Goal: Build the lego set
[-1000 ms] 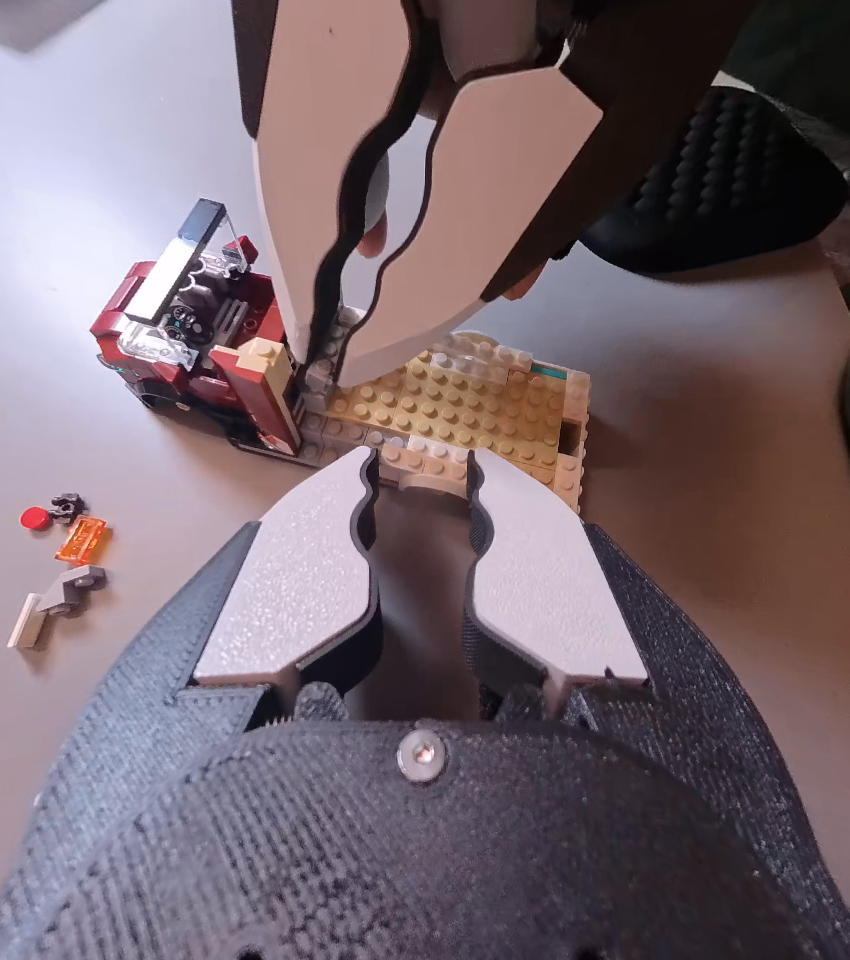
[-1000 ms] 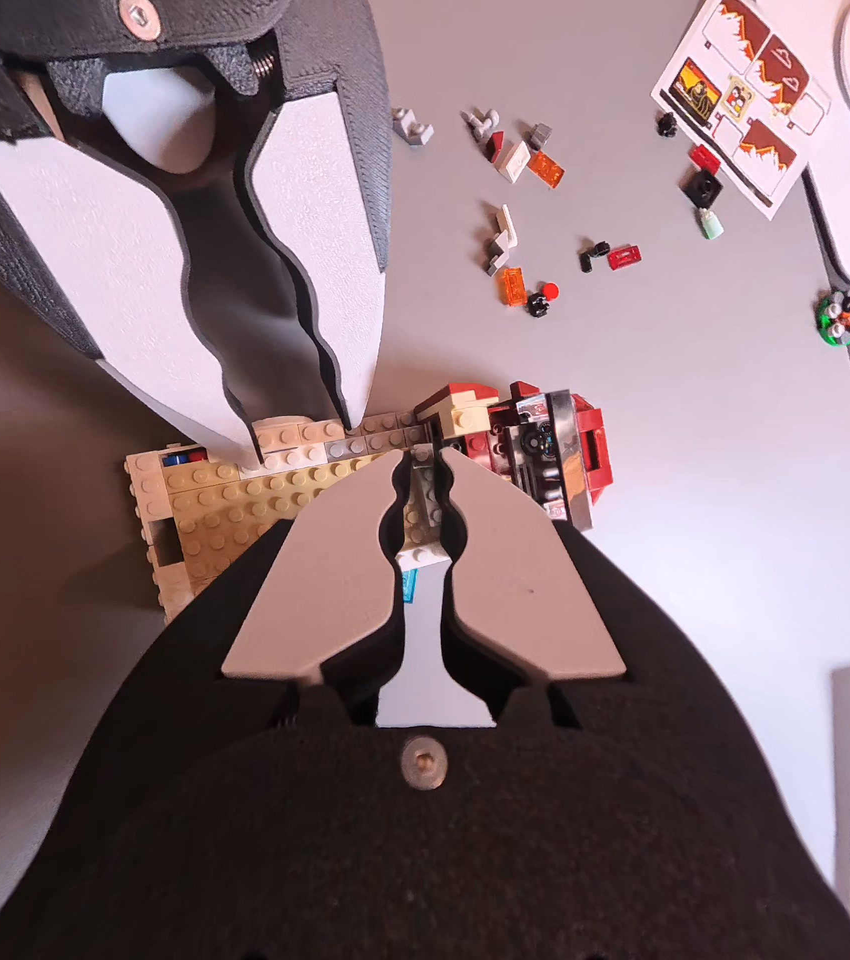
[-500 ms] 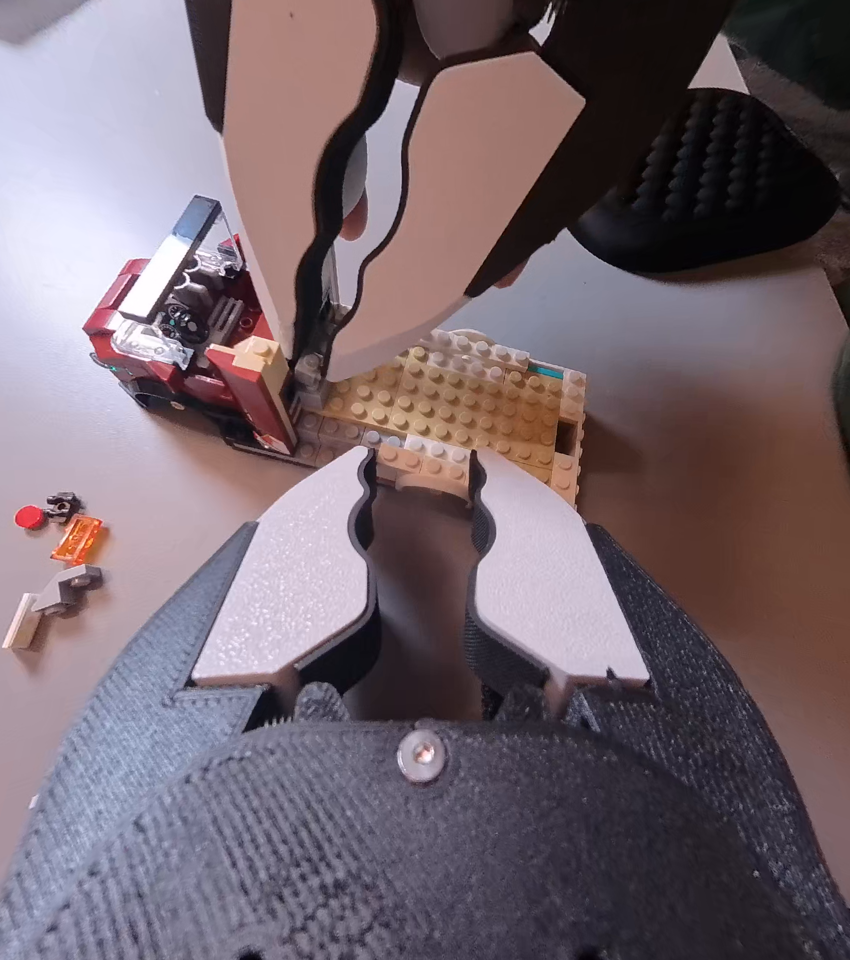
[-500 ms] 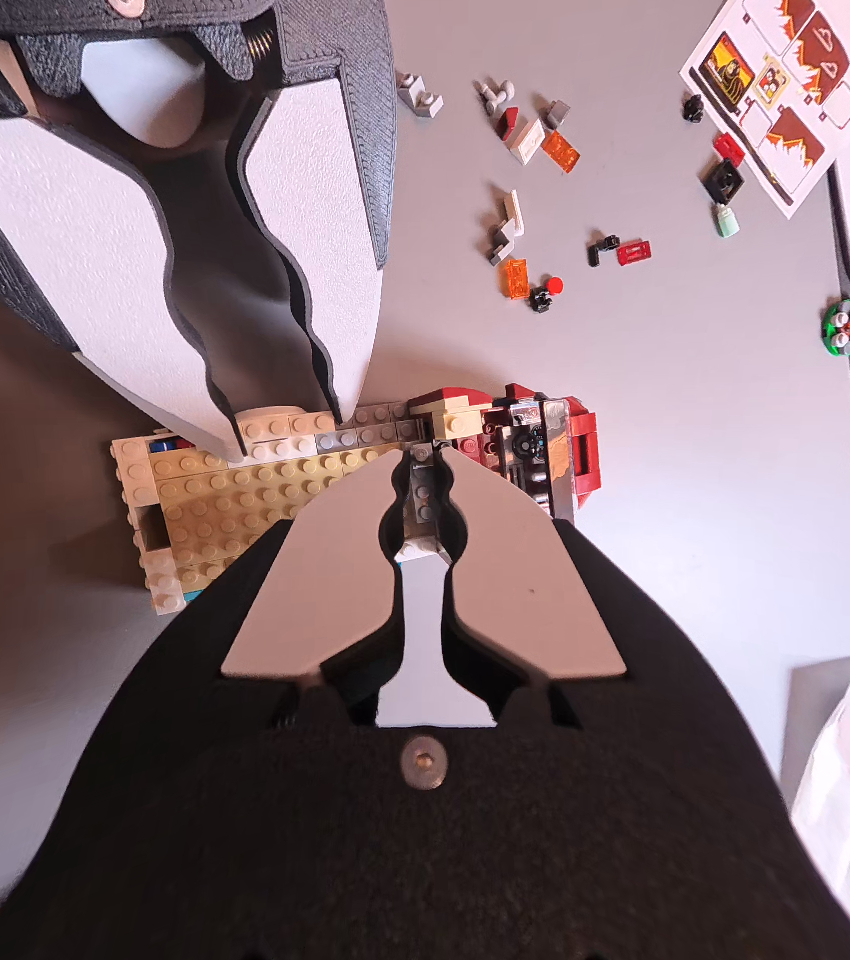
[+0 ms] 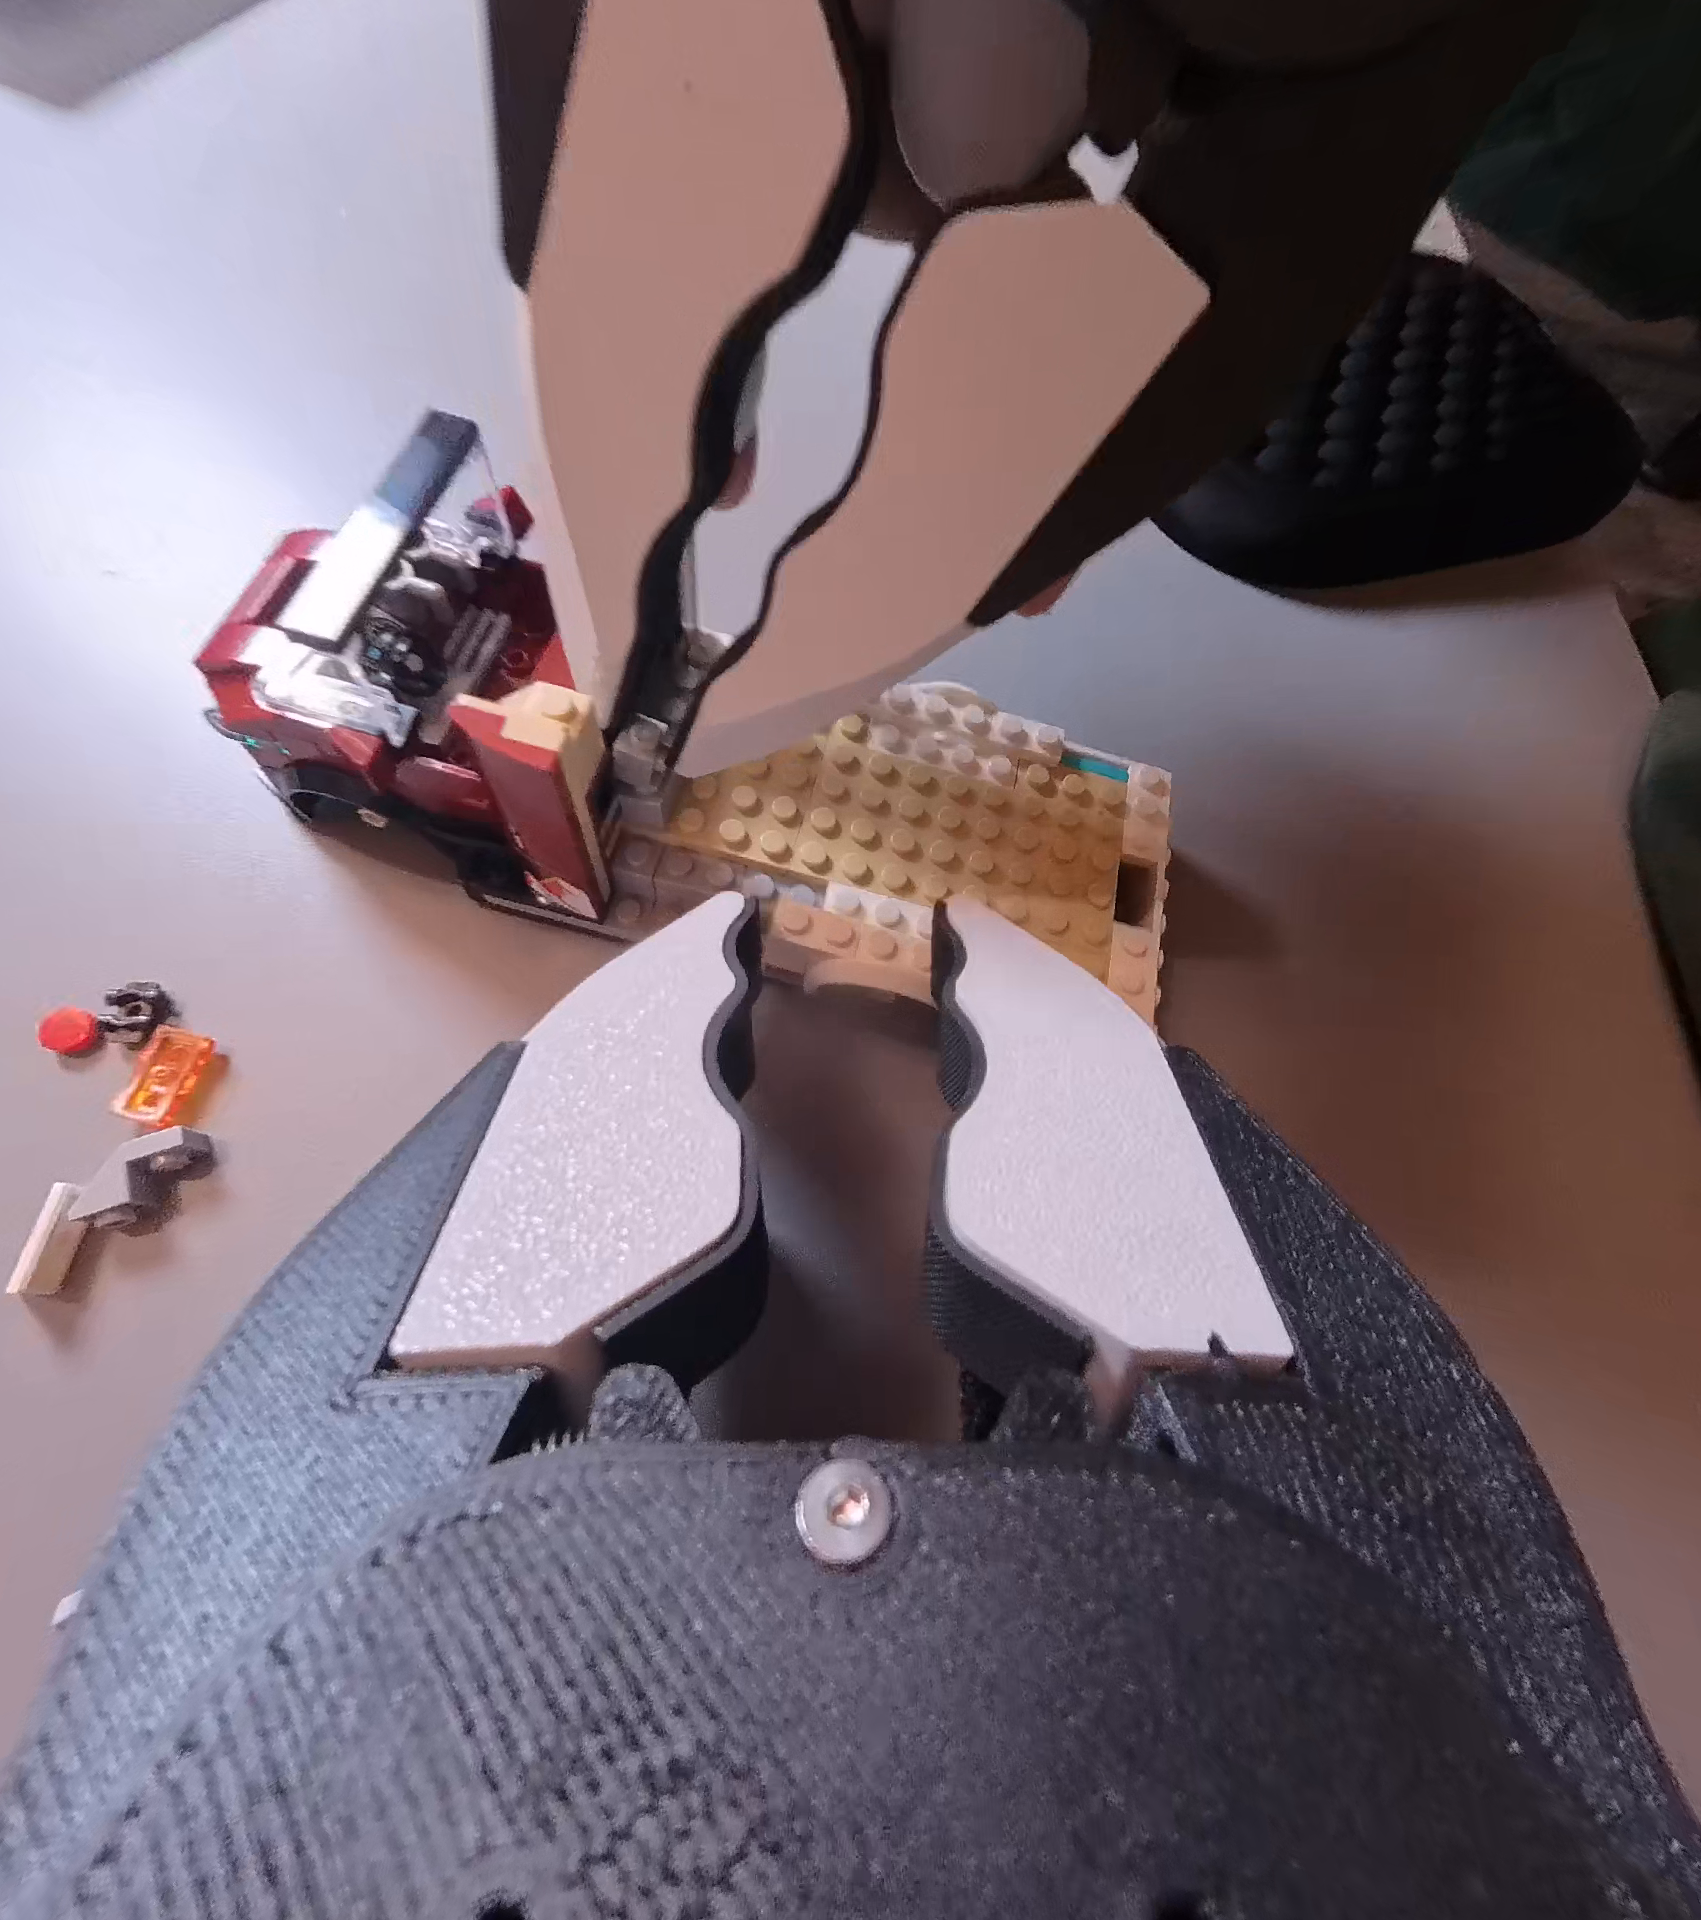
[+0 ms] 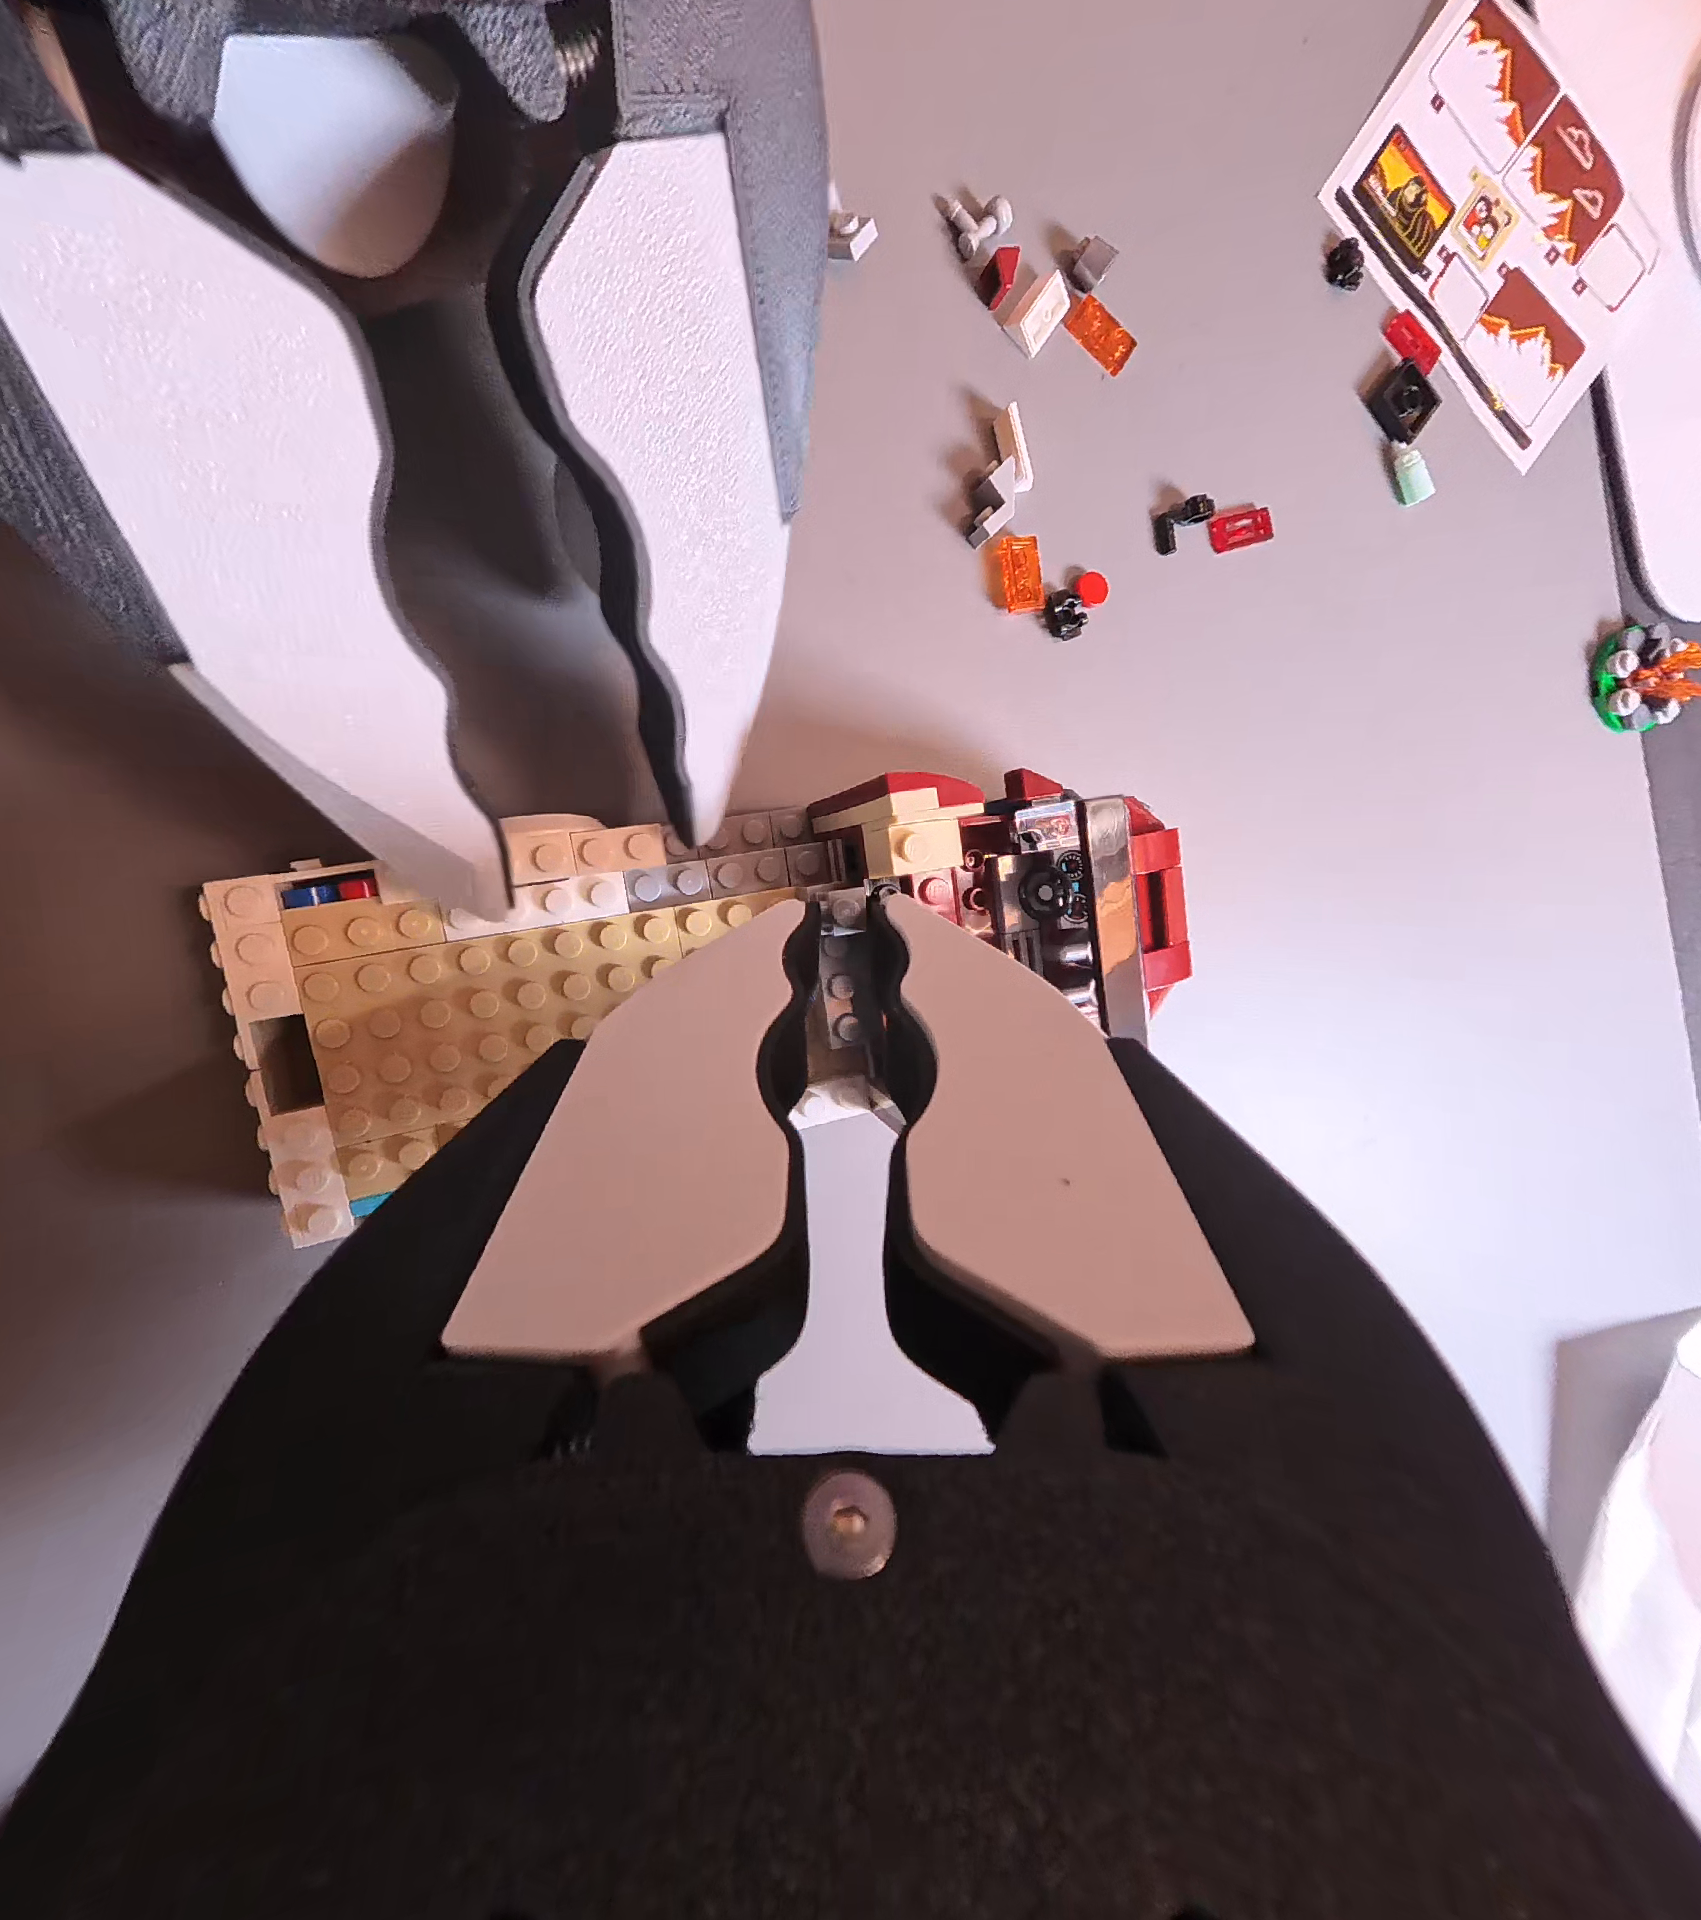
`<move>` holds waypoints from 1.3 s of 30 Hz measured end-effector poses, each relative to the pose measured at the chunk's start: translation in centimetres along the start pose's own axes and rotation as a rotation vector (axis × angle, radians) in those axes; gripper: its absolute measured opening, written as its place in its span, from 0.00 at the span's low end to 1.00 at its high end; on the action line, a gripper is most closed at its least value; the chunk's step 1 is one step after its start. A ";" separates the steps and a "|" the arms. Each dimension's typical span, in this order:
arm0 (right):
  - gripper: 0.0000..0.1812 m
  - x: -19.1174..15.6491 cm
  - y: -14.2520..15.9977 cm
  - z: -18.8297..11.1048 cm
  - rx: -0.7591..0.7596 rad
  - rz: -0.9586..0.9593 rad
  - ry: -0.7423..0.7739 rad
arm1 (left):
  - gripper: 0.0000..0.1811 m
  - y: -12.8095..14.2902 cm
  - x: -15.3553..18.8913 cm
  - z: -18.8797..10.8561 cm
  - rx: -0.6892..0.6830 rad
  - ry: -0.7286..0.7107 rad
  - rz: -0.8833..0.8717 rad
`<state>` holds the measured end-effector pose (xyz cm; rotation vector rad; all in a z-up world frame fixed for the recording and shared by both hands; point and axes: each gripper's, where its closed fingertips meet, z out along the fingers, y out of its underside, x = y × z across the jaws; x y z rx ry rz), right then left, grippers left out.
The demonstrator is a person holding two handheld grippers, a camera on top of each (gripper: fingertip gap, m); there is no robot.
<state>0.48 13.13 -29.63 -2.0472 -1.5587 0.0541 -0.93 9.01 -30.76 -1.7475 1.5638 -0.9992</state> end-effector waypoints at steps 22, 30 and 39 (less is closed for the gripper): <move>0.05 0.1 -0.3 -0.3 0.055 0.020 0.015 | 0.17 -1.1 -1.9 0.7 0.043 -0.102 -0.028; 0.03 0.0 -0.2 -0.4 0.046 0.020 0.019 | 0.17 -0.5 -2.0 0.8 0.022 -0.105 -0.046; 0.01 0.1 -0.1 -0.2 0.017 -0.005 0.017 | 0.13 -0.5 -1.6 0.9 0.023 -0.071 -0.090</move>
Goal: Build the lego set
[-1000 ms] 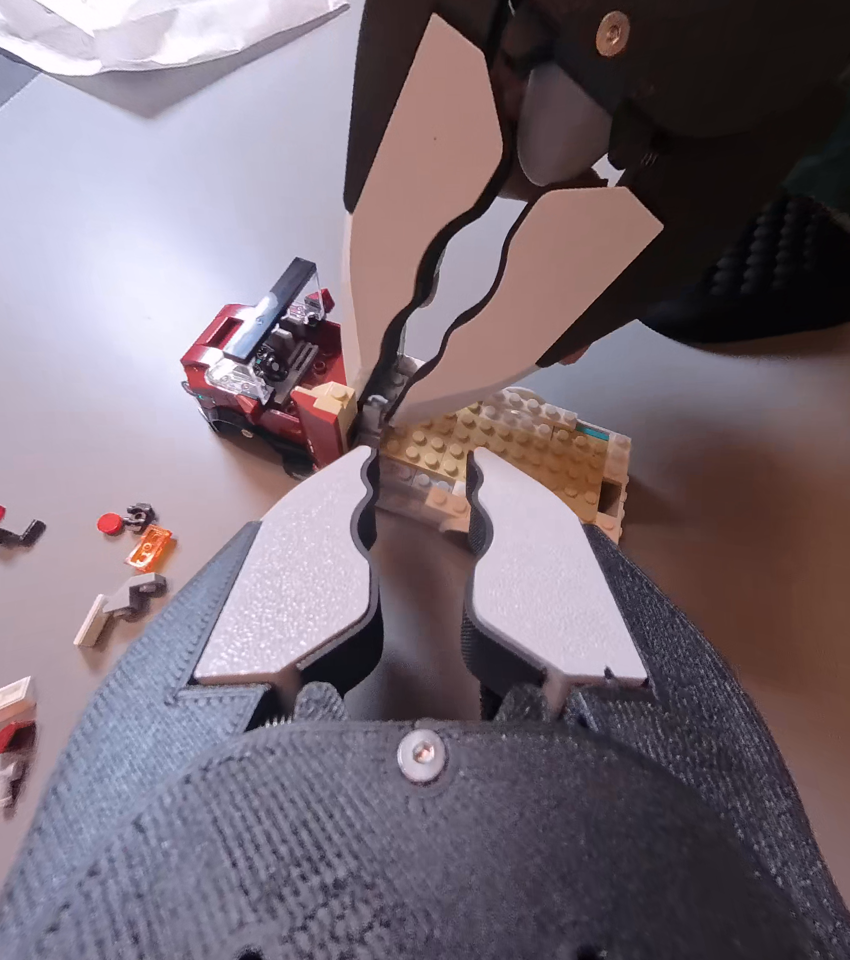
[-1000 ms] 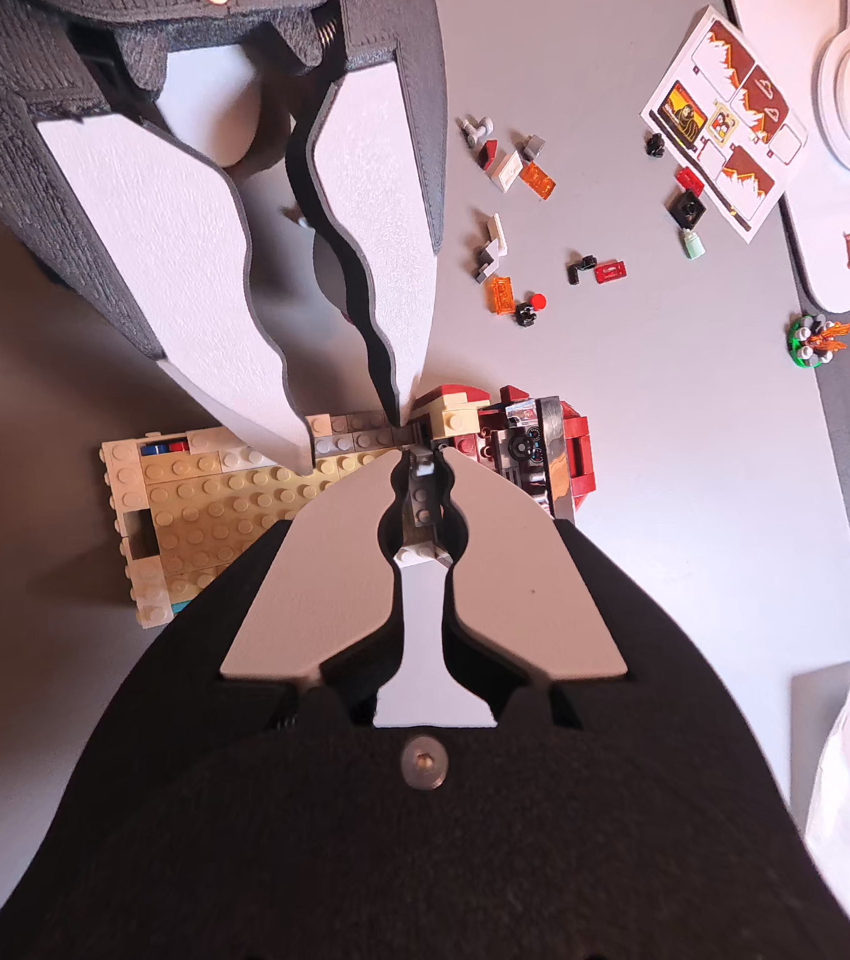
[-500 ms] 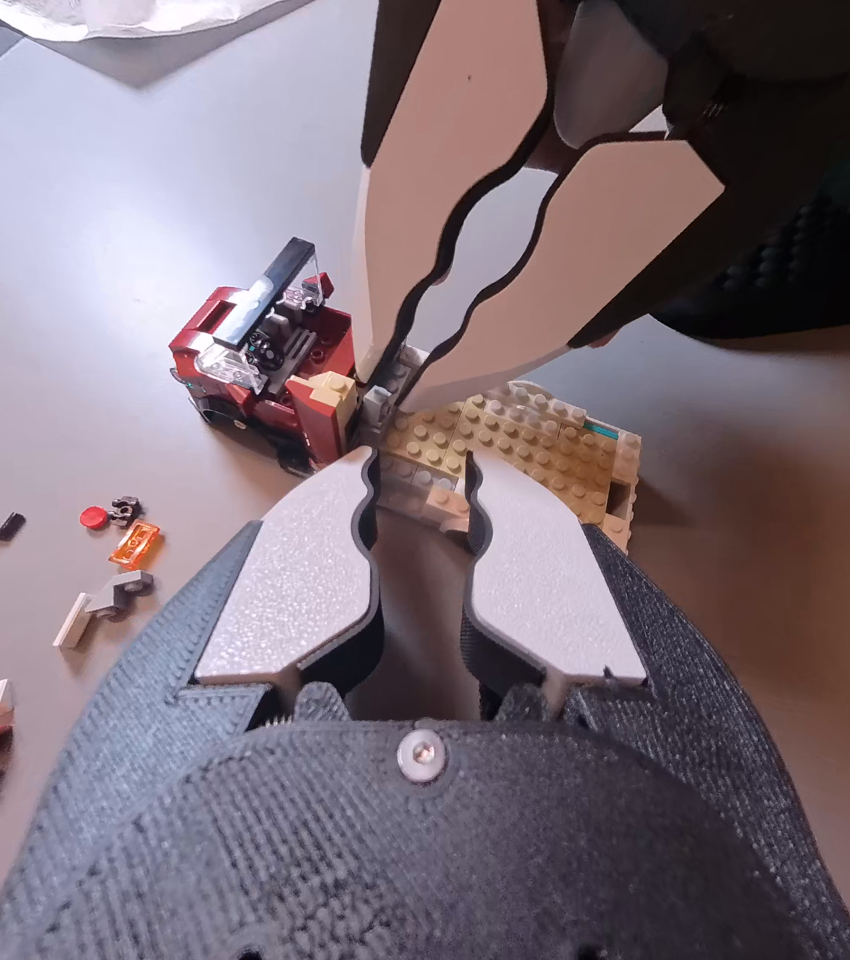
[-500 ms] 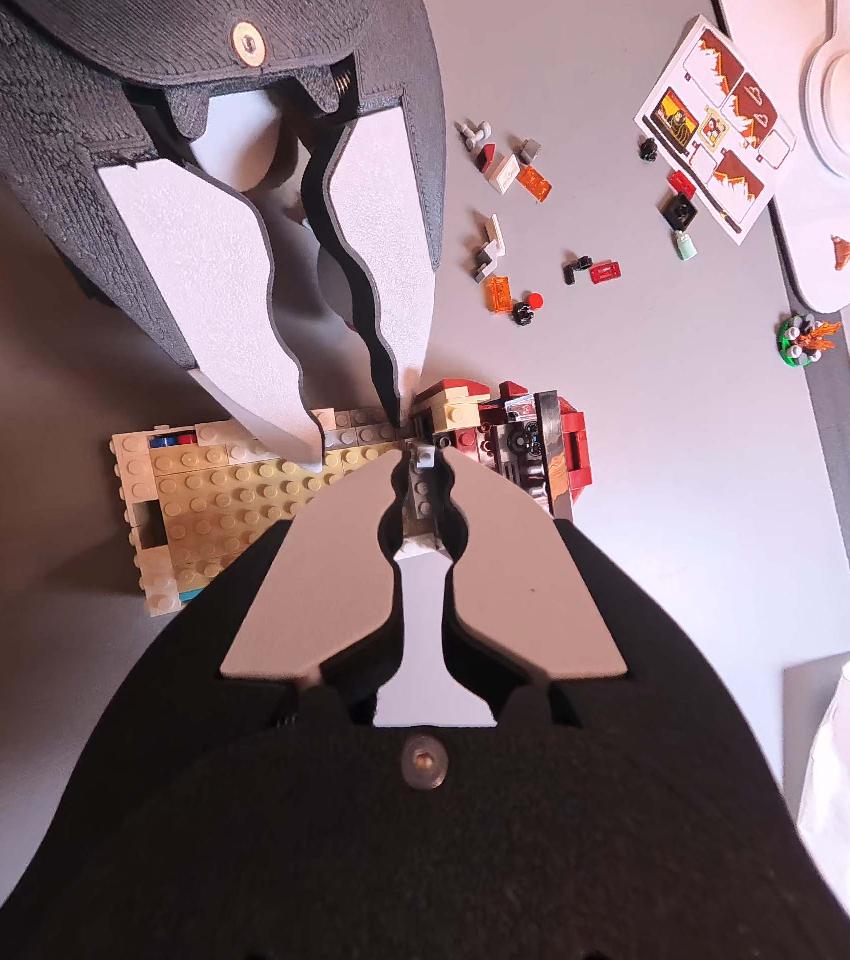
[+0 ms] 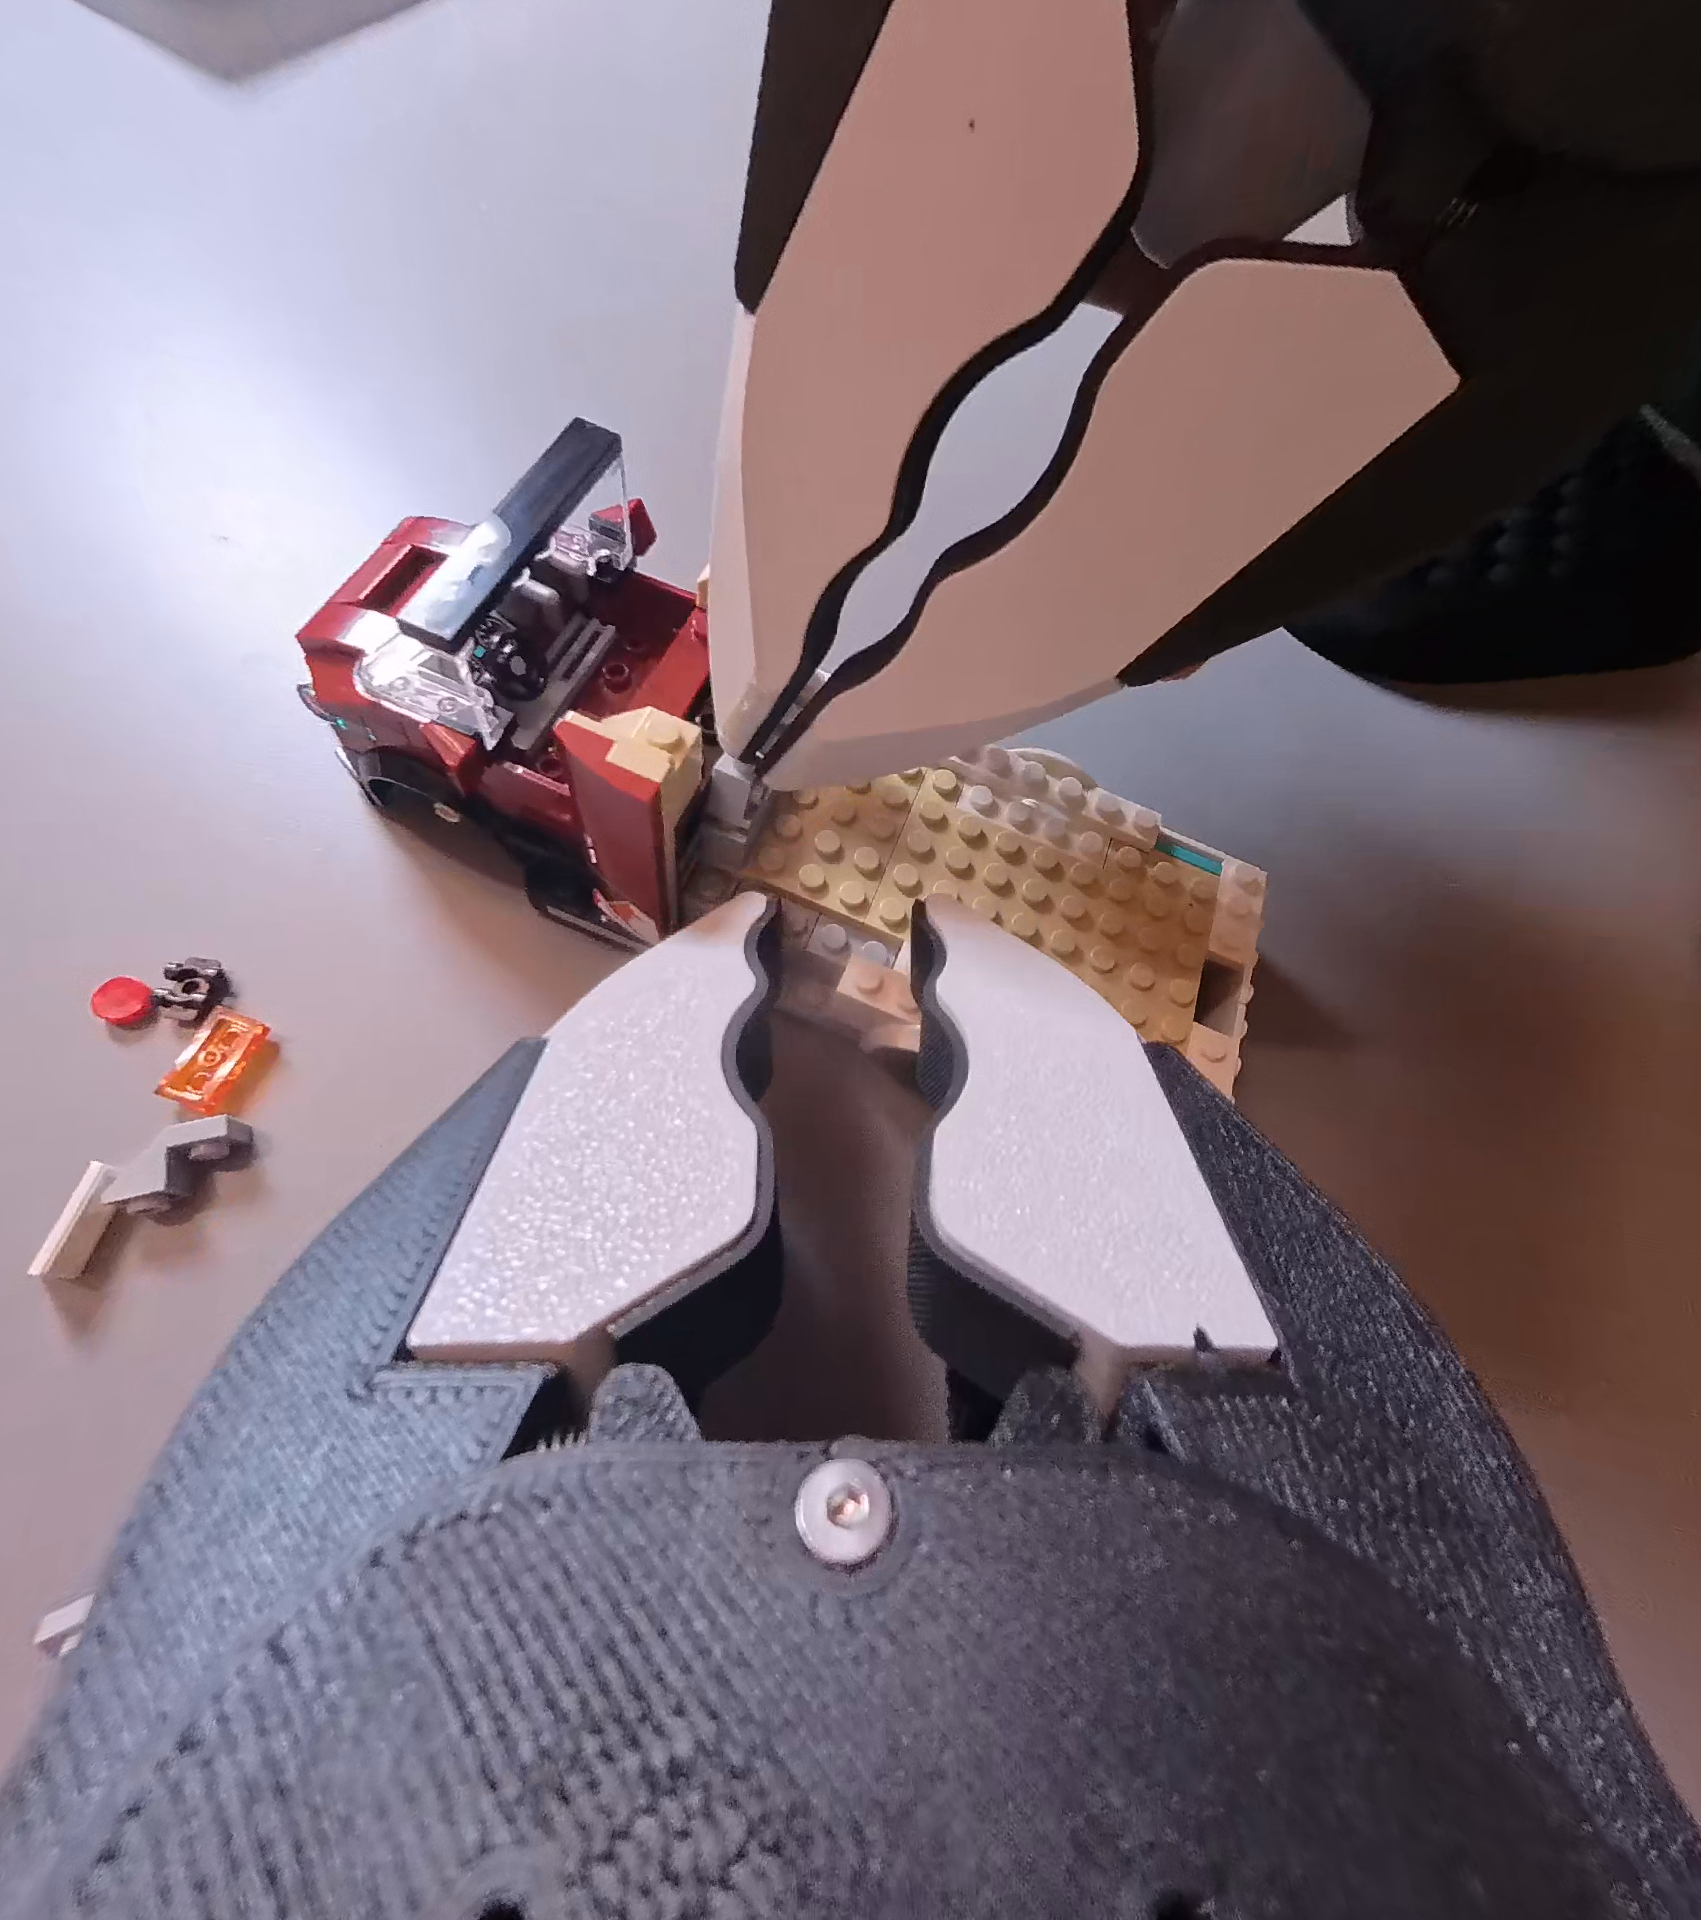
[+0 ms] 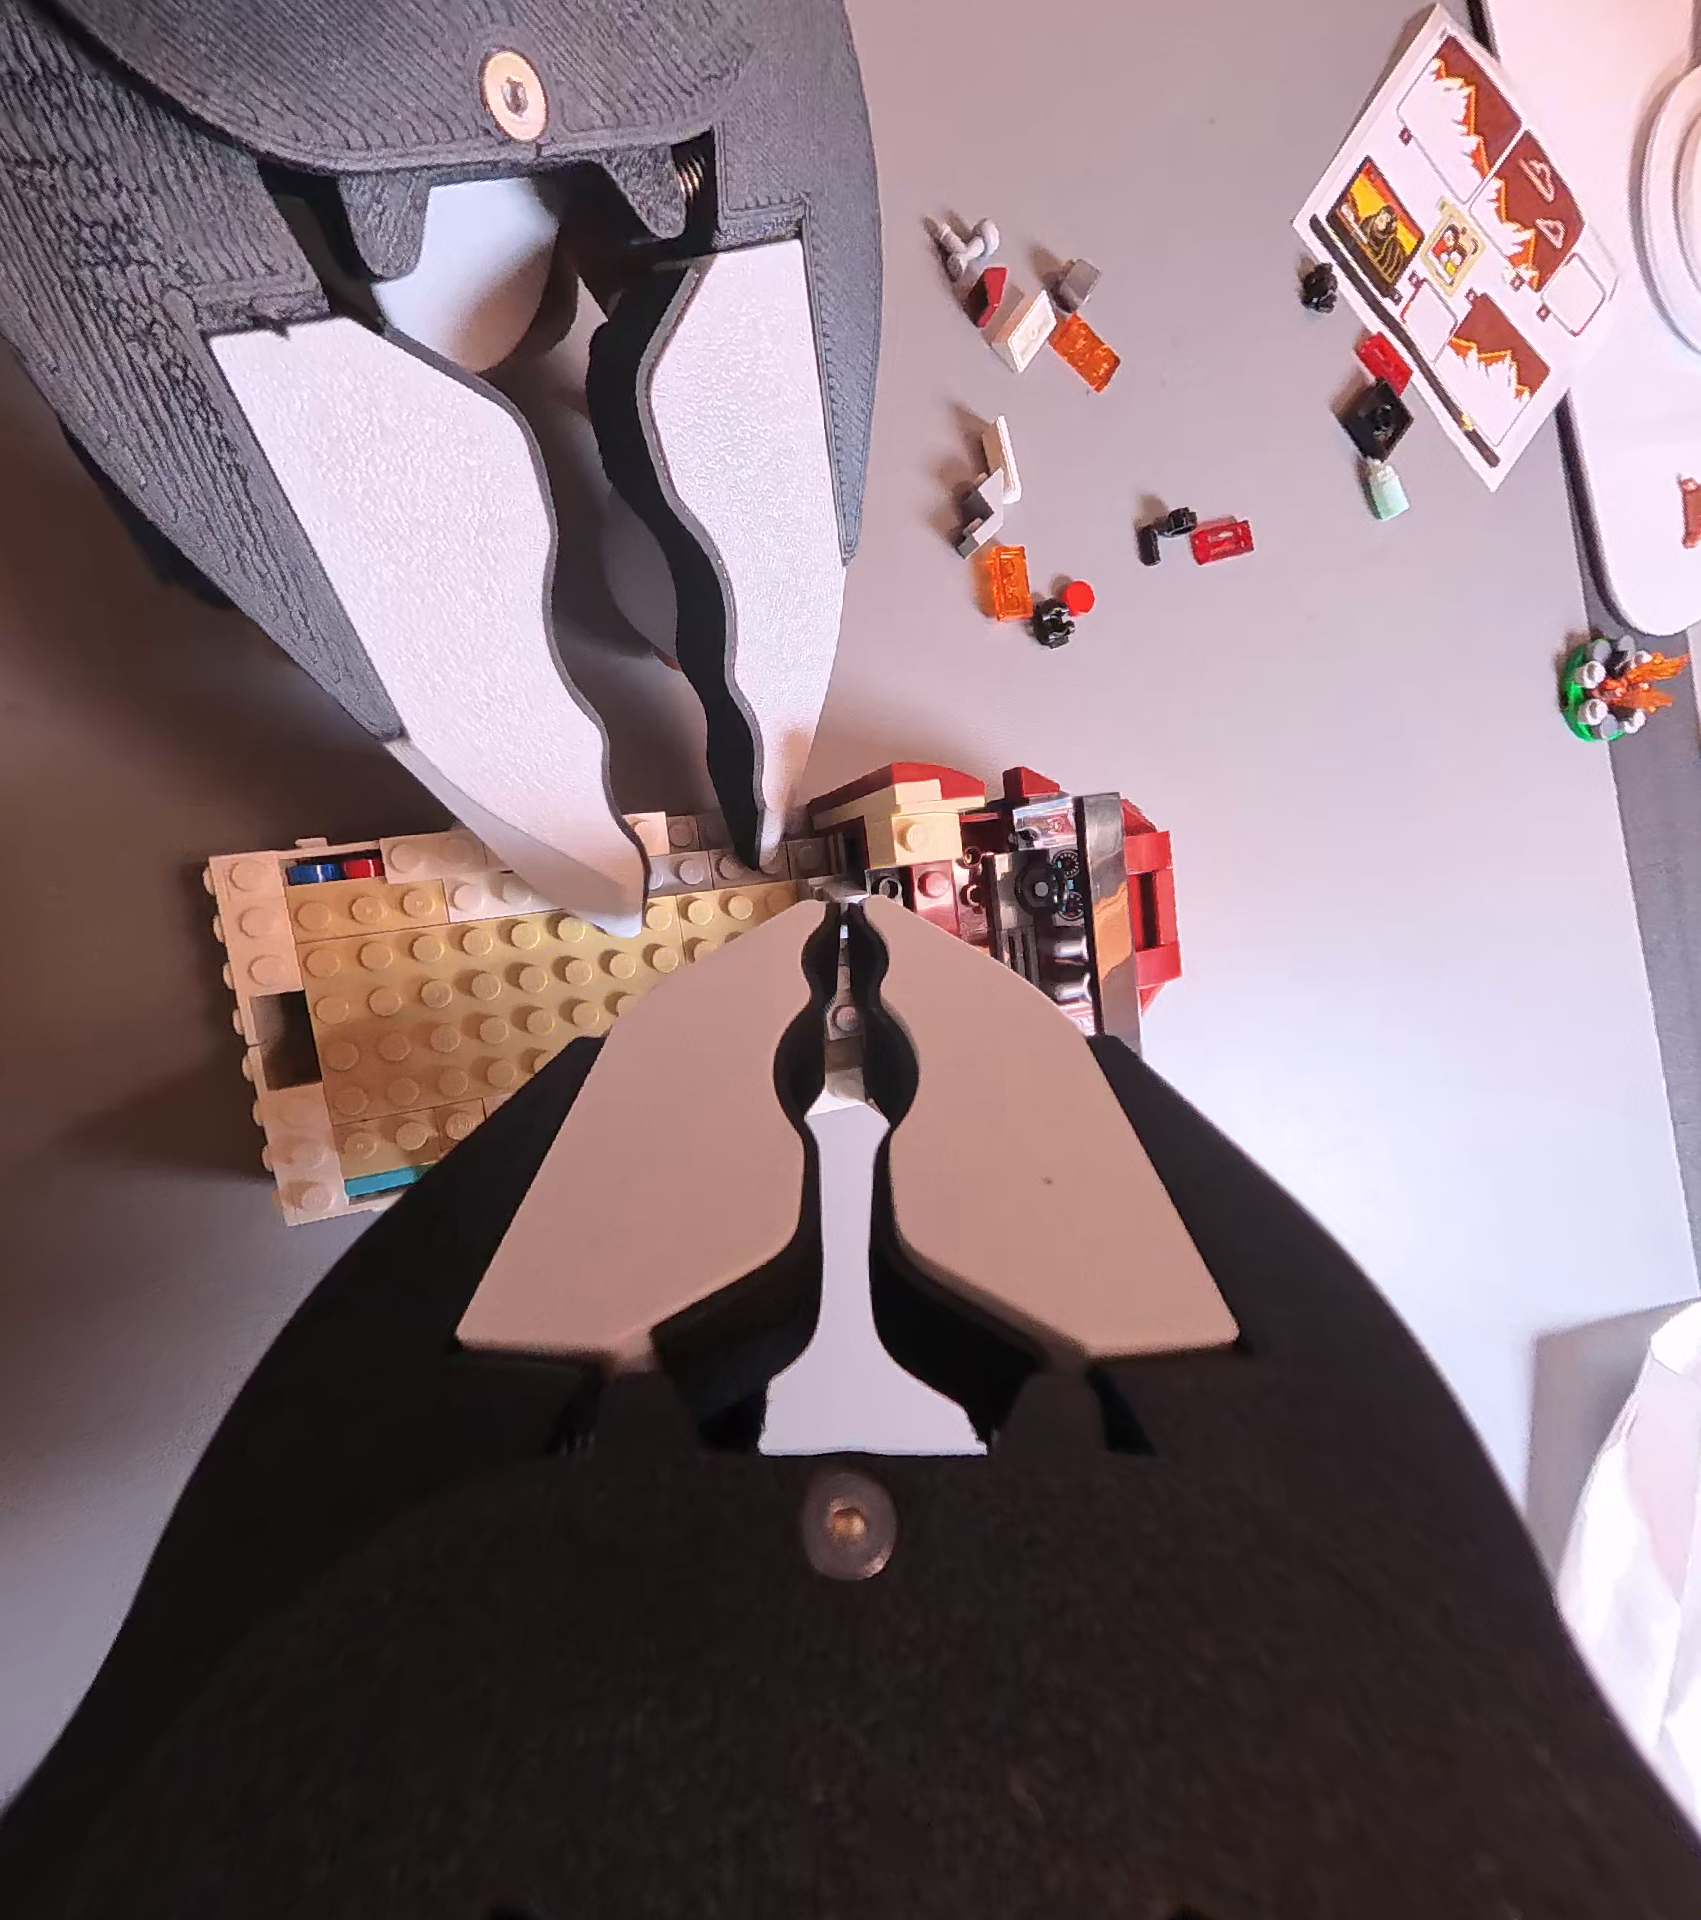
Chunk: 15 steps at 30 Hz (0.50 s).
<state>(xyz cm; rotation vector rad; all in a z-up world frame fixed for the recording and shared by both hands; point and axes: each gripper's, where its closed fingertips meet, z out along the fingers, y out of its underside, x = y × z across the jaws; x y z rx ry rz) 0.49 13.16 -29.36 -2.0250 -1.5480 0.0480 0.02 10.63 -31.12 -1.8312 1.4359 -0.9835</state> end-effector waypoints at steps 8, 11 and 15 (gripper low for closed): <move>0.01 0.0 -0.1 0.1 -0.043 -0.069 -0.024 | 0.11 0.1 -0.2 0.0 0.006 -0.014 0.007; 0.01 0.1 -0.1 0.1 -0.057 -0.106 -0.032 | 0.11 0.1 -0.2 0.0 0.005 -0.025 0.023; 0.01 0.0 -0.2 0.2 -0.067 -0.157 -0.053 | 0.08 0.1 -0.5 -0.1 0.009 -0.031 0.008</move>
